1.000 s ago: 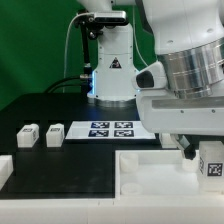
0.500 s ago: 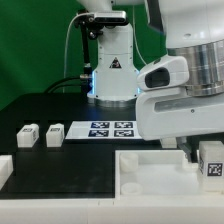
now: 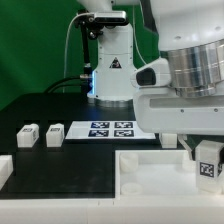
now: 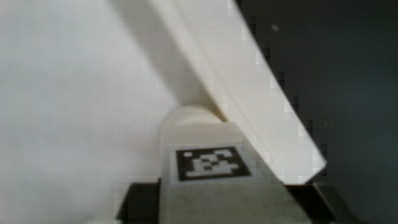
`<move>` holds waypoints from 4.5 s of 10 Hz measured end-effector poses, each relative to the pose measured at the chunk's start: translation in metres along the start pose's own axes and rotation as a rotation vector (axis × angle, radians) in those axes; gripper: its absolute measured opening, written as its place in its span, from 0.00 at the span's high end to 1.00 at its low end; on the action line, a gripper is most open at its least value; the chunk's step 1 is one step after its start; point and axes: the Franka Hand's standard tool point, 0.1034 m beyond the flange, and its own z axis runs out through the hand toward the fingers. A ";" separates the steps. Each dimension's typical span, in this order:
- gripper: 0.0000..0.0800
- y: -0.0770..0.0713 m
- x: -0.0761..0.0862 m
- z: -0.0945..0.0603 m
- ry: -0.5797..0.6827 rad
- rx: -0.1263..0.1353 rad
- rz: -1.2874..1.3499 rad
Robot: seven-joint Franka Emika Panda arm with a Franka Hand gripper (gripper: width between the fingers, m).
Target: Assemble one leg
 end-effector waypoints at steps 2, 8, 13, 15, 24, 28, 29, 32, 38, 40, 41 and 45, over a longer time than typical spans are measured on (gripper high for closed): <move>0.63 0.001 0.002 0.001 -0.030 0.041 0.403; 0.52 0.003 -0.001 0.003 -0.037 0.028 0.264; 0.19 0.002 -0.004 0.002 -0.006 -0.023 -0.383; 0.19 0.001 0.000 0.001 0.026 -0.063 -0.723; 0.64 0.002 0.008 0.001 0.072 -0.037 -0.356; 0.64 0.005 0.007 0.002 0.019 0.024 0.405; 0.64 0.005 0.007 0.003 -0.006 0.045 0.513; 0.63 0.001 -0.001 0.006 -0.019 0.046 0.710; 0.19 -0.003 -0.015 0.007 -0.022 -0.044 -0.009; 0.19 -0.002 -0.013 0.007 -0.023 -0.046 -0.241; 0.19 -0.001 -0.011 0.007 -0.008 -0.060 -0.465; 0.31 0.008 0.004 0.005 -0.001 -0.068 -0.810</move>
Offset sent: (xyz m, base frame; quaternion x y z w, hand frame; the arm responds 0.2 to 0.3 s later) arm 0.0024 -0.0050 0.0014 0.0269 0.0007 0.3002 0.9535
